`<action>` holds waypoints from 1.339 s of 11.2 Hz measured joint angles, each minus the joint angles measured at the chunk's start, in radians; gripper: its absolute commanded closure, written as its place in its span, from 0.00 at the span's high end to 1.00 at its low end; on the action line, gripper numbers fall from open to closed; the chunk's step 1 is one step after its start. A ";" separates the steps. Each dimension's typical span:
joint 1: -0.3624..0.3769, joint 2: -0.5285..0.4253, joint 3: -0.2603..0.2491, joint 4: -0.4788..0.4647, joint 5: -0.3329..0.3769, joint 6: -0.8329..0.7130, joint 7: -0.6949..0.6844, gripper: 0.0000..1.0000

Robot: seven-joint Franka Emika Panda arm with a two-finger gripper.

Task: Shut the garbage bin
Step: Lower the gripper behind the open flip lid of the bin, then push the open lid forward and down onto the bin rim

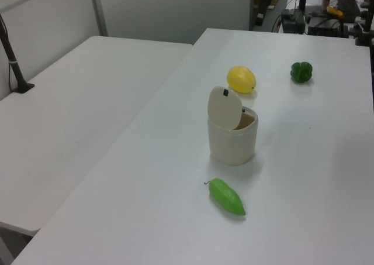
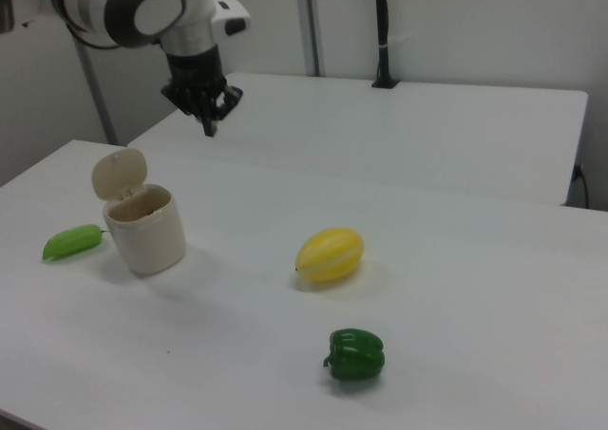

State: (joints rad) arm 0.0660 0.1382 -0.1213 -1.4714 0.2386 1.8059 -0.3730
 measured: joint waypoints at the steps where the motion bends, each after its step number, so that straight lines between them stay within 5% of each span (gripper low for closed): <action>1: 0.021 0.011 0.011 0.023 0.023 0.000 -0.092 0.00; 6: 0.224 0.135 0.071 0.058 0.065 0.220 -0.158 0.00; 10: 0.285 0.178 0.101 0.076 0.065 0.264 -0.164 0.00; 15: 0.306 0.197 0.101 0.061 0.012 0.123 -0.292 0.00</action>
State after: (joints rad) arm 0.3720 0.3349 -0.0202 -1.4106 0.2508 1.9284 -0.6651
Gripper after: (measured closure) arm 0.991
